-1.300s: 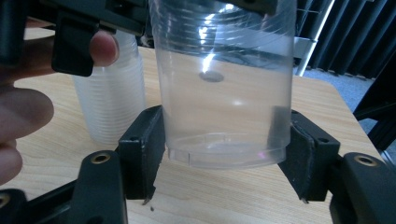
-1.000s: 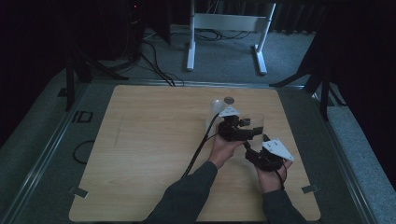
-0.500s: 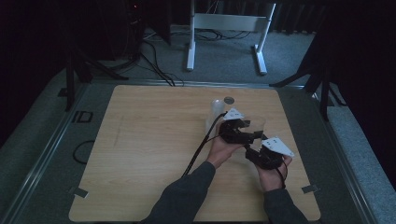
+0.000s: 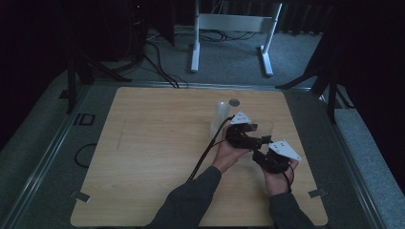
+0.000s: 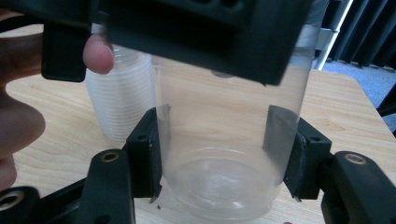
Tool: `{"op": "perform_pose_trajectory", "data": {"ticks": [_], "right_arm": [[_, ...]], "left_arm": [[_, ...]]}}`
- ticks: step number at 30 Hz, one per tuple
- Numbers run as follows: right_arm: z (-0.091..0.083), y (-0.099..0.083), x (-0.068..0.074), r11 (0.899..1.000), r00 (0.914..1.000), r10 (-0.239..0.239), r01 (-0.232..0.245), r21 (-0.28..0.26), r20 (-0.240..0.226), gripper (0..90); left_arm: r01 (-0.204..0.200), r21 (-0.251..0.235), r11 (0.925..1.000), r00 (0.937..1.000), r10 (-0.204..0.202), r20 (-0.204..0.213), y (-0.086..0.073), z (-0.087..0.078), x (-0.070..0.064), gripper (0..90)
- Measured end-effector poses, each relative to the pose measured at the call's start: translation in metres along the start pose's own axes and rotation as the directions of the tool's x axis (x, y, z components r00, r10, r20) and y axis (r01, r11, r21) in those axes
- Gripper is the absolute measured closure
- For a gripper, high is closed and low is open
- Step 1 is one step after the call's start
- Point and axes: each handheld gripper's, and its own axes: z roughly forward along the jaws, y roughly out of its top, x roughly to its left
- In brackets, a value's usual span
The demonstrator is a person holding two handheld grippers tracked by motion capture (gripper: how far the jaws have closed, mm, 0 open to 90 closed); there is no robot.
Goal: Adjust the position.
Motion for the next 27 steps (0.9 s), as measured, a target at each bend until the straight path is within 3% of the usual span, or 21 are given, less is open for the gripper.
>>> {"op": "perform_pose_trajectory", "data": {"ticks": [2,15,27], "right_arm": [[-0.0008,-0.0004,-0.0023,1.0,0.9998,0.017,-0.017,-0.005,-0.005,41.0],[-0.0008,-0.0017,0.0008,1.0,0.9998,0.006,-0.006,-0.015,-0.019,40.9],[-0.0001,-0.0023,0.0012,1.0,0.9996,0.0,0.0,-0.013,-0.028,40.2]], "left_arm": [[0.015,-0.014,0.9998,0.9999,-0.015,0.006,0.0004,0.0001,-0.0004,23.8],[0.058,-0.064,0.9963,0.9981,-0.057,0.023,0.0026,-0.0033,0.0011,23.3],[0.024,-0.065,0.9976,0.9997,-0.024,0.002,0.0019,-0.0045,-0.0012,26.2]]}}
